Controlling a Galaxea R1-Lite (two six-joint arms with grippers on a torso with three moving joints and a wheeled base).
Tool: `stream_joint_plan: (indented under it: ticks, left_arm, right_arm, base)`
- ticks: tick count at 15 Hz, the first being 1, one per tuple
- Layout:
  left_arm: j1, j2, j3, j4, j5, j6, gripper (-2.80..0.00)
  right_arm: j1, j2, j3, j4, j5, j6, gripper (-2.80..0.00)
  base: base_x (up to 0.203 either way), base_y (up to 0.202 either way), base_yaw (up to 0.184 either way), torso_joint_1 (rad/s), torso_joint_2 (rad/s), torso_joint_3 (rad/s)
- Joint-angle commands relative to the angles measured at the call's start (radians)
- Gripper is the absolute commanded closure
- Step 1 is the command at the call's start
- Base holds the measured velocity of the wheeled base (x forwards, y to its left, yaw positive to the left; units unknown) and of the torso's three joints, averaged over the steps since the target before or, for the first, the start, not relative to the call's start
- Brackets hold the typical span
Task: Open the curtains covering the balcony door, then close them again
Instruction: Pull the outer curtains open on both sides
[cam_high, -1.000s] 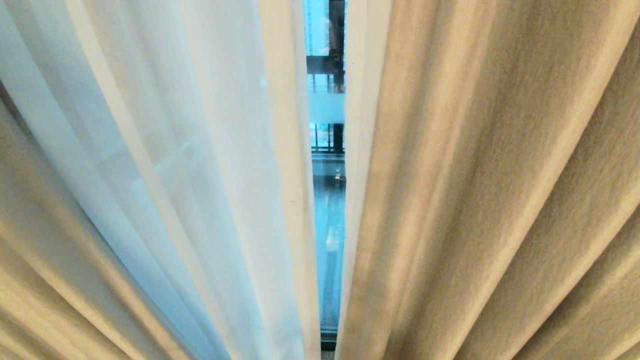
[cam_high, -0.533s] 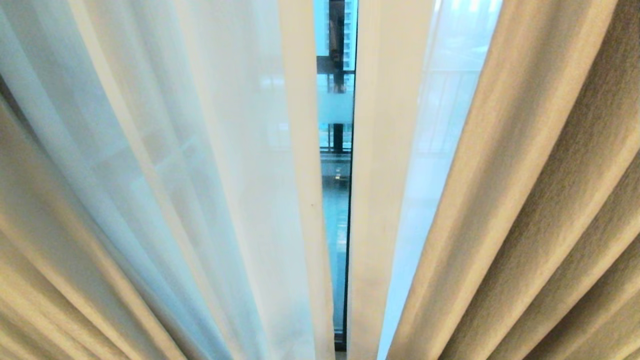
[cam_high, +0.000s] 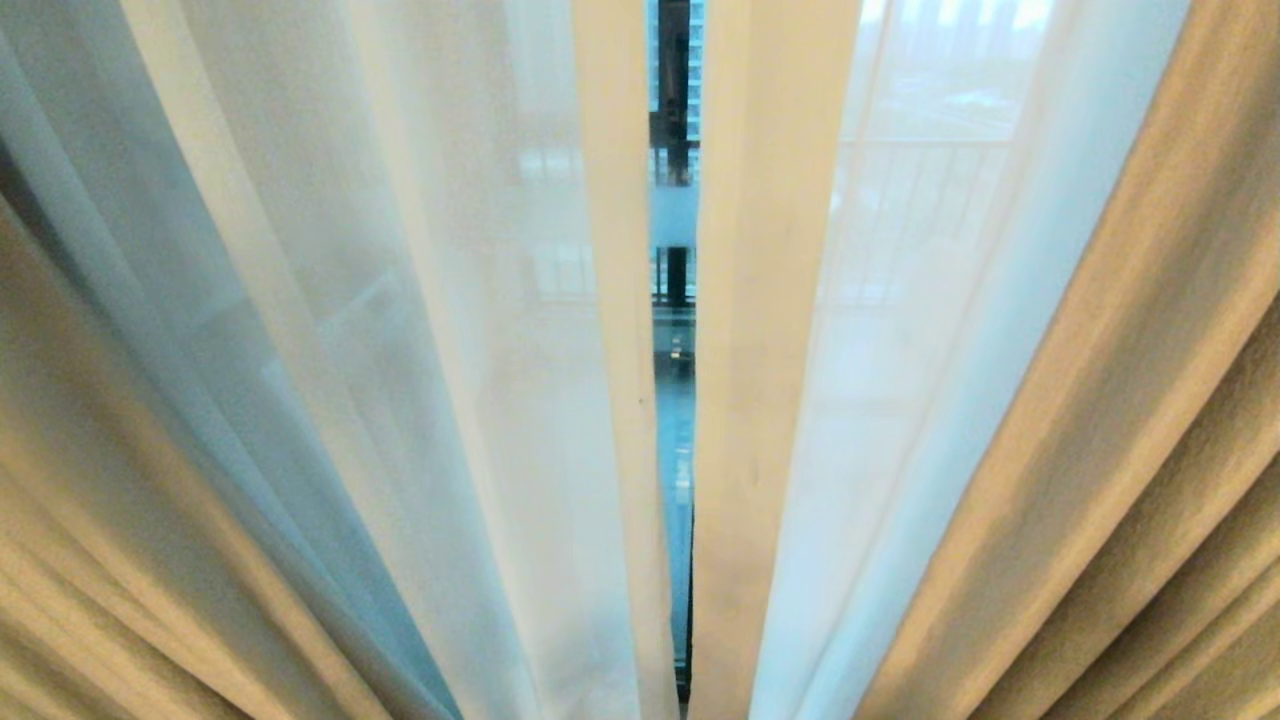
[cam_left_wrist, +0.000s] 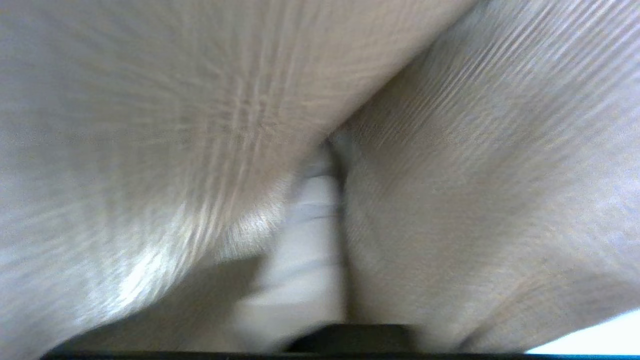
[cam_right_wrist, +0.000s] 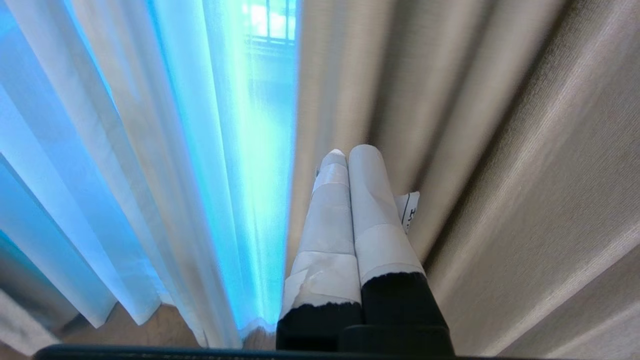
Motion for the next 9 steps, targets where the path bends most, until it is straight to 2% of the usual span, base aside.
stream_joint_plan:
  ticks: [1, 9]
  left_arm:
    - [-0.001, -0.025, 0.014, 0.003, -0.002, -0.001, -2.8]
    - [-0.007, -0.078, 0.071, 0.005, -0.002, -0.001, -2.8]
  right_arm:
    - [0.0, 0.0, 0.0, 0.0, 0.002, -0.001, 0.0]
    - [0.0, 0.0, 0.0, 0.0, 0.0, -0.001, 0.0]
  base:
    - [0.0, 0.0, 0.0, 0.0, 0.0, 0.0]
    - [0.0, 0.0, 0.0, 0.0, 0.0, 0.0]
